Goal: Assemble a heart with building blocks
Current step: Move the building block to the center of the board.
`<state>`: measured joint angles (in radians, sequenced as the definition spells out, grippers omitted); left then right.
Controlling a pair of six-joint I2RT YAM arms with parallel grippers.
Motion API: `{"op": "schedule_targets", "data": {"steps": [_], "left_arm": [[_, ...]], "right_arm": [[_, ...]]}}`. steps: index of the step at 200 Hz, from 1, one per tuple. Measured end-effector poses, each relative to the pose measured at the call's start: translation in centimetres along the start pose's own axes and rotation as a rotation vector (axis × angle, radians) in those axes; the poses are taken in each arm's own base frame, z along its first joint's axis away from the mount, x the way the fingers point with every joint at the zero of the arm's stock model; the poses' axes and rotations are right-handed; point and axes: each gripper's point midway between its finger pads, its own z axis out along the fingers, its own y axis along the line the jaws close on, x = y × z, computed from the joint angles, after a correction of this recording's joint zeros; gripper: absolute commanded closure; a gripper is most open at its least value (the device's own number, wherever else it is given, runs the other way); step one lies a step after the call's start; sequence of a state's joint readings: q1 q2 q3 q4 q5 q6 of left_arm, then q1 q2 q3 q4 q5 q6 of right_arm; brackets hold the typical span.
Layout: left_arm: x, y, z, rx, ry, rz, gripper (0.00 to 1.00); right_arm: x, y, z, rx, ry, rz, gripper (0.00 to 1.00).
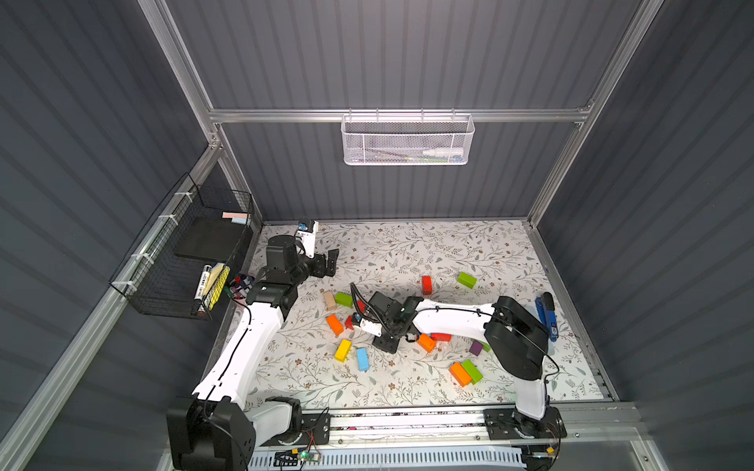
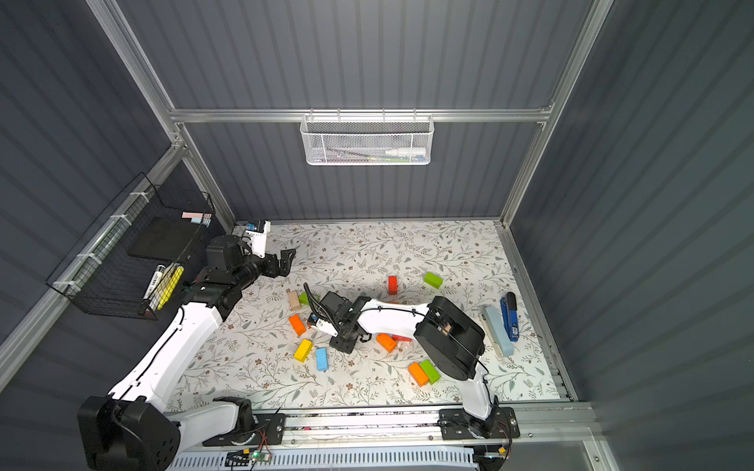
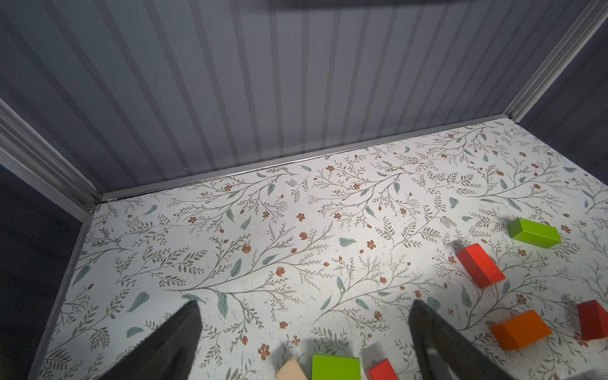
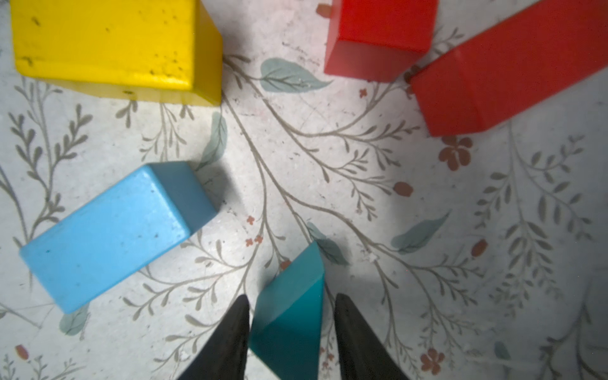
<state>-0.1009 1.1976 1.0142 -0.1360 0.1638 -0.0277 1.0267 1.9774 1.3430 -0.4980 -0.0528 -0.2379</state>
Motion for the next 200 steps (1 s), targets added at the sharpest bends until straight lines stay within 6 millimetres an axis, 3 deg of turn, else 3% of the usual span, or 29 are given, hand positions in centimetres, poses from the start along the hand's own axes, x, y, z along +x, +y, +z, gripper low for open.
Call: {"op": "schedule_targets", "data": {"steps": [133, 172, 200], "left_arm": [[0.1, -0.5, 0.2, 0.030, 0.003, -0.001, 0.01], [0.0, -0.6, 0.2, 0.034, -0.002, 0.000, 0.01], [0.0, -0.7, 0.2, 0.040, -0.003, 0.000, 0.01]], "right_arm": [[0.0, -0.4, 0.8, 0.020, 0.016, -0.011, 0.63], [0.1, -1.5, 0.7, 0.062, 0.026, -0.044, 0.64], [-1.3, -3.6, 1.1, 0.087, 0.009, -0.051, 0.65]]}}
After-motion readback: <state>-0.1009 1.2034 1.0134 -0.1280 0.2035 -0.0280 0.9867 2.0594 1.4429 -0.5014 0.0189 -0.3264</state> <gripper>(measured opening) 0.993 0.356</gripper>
